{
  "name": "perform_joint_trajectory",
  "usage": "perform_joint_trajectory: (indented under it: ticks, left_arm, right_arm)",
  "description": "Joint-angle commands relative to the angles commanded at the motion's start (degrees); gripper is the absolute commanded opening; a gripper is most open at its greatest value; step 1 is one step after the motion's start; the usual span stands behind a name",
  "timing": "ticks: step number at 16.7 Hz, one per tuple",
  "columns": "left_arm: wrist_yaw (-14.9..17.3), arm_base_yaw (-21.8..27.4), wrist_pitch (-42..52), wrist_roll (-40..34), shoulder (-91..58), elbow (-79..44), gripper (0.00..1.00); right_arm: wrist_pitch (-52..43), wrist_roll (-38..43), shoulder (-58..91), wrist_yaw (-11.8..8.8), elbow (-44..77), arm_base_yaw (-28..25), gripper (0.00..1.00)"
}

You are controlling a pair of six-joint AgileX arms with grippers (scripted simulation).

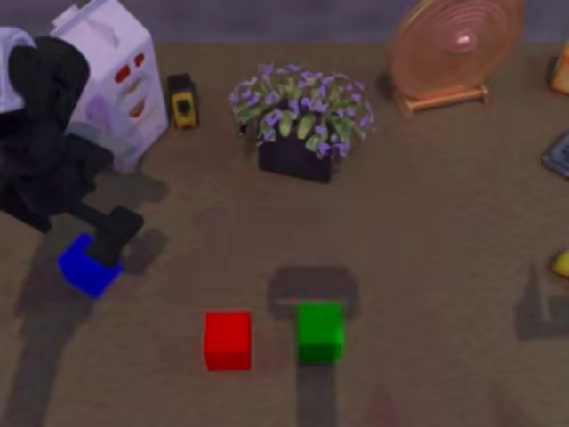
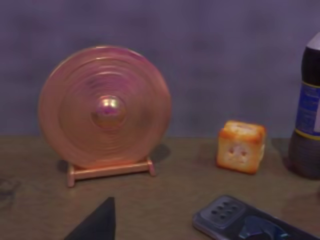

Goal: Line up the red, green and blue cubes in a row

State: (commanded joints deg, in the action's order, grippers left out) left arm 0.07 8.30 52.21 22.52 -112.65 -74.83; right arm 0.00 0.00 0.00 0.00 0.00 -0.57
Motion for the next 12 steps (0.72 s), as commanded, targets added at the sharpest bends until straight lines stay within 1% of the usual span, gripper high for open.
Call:
perform_joint_trajectory:
  ticks: [5,10,12]
  left_arm:
    - [0.03,-0.14,-11.18,0.24,-5.18,5.81,1.00]
    - [0.04,-0.16,-12.52,0.27,-5.89,6.61,1.00]
    - [0.04,-0.16,-12.52,0.27,-5.89,6.61,0.85]
  right_arm:
    - [0.00,0.00,0.00,0.00,0.00,0.00,1.00]
    - [0.00,0.00,0.00,0.00,0.00,0.00,1.00]
    - [0.00,0.00,0.00,0.00,0.00,0.00,1.00]
